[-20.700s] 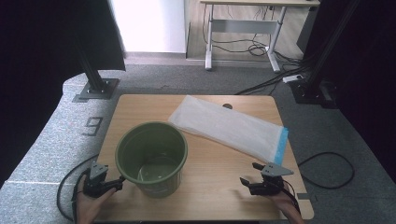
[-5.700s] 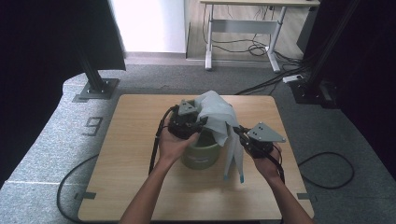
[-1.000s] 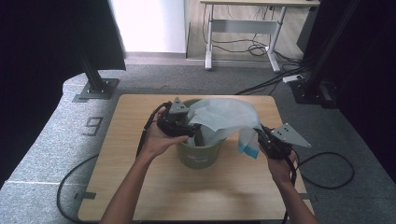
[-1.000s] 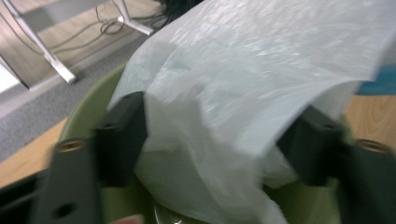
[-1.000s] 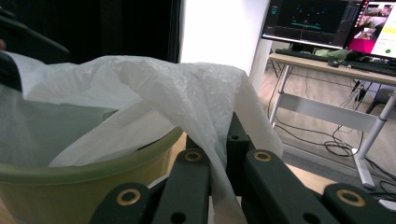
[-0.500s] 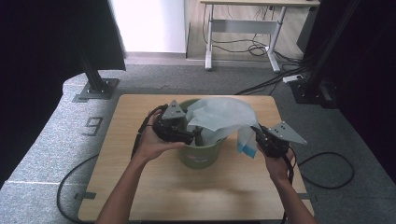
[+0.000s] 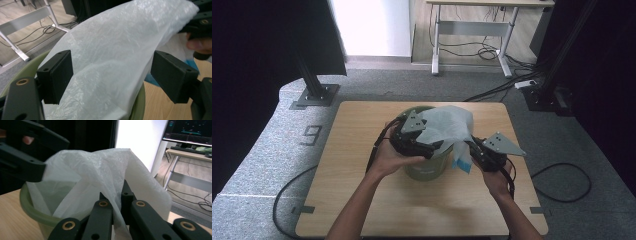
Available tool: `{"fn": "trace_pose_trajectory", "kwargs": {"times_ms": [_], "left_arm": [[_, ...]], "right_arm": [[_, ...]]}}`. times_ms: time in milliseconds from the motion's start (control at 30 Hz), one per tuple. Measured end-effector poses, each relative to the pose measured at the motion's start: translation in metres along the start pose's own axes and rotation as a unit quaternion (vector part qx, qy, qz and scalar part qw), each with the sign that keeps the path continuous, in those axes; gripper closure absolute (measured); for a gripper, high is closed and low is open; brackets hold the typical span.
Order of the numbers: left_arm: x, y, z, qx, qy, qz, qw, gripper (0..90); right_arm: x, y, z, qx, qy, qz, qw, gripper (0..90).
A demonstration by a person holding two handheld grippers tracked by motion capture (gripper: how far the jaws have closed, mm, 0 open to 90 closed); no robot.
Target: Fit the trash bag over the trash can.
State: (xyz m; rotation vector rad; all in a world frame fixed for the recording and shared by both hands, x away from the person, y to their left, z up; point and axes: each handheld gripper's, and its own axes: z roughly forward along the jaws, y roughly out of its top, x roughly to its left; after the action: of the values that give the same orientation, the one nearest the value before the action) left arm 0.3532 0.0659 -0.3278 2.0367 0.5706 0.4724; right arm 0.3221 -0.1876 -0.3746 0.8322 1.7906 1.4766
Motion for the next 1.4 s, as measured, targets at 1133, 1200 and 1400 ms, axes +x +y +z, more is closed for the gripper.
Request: {"fn": "trace_pose_trajectory", "kwargs": {"times_ms": [1133,1200,1400], "left_arm": [[0.003,-0.011,0.022,0.002,-0.05,-0.054,0.9973,81.5],[0.002,-0.011,0.021,-0.001,-0.05,-0.053,0.9974,68.0],[-0.004,-0.013,0.019,-0.005,-0.028,-0.04,0.9988,39.6]], "right_arm": [[0.002,0.001,0.005,0.004,0.012,0.005,0.9999,87.9],[0.0,0.002,0.005,0.004,0.008,0.007,0.9999,88.0],[-0.007,0.008,0.007,0.003,0.006,0.017,0.9998,88.0]]}}
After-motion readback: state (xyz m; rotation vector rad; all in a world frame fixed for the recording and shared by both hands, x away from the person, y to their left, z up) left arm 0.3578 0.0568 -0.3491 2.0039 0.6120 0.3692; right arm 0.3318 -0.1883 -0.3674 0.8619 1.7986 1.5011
